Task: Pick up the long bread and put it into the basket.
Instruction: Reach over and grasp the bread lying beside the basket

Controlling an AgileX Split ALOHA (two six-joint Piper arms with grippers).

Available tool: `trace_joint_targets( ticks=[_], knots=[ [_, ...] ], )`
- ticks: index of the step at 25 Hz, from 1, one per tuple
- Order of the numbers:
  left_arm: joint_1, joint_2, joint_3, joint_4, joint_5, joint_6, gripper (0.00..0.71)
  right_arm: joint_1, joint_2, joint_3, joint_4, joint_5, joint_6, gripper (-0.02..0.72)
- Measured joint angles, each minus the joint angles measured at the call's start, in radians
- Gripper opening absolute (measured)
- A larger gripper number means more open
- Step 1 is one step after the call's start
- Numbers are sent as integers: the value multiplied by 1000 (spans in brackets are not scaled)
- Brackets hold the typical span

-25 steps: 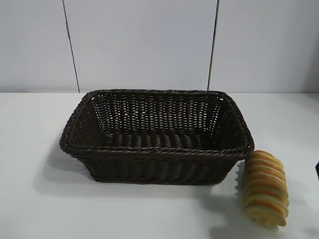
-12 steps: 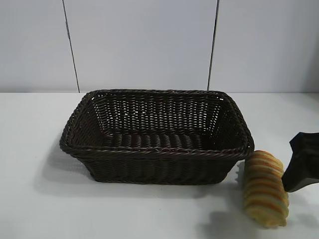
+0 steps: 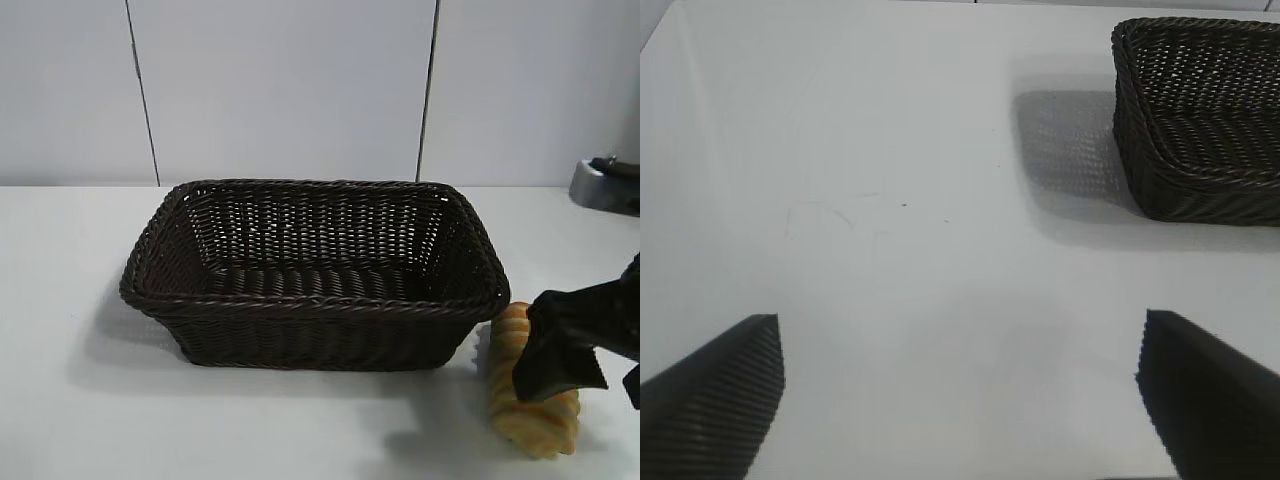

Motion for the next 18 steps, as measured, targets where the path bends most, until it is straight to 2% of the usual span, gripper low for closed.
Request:
trace_joint_targets(
  ticks=[5, 13, 15, 18],
  knots=[
    [0, 0, 0, 0, 0, 0, 694, 0, 52, -50, 2, -1, 0, 630],
    [0, 0, 0, 0, 0, 0, 694, 0, 117, -81, 2, 5, 0, 534],
    [0, 0, 0, 0, 0, 0, 694, 0, 134, -82, 3, 5, 0, 490],
    [0, 0, 0, 0, 0, 0, 694, 0, 140, -84, 6, 4, 6, 318]
  ],
)
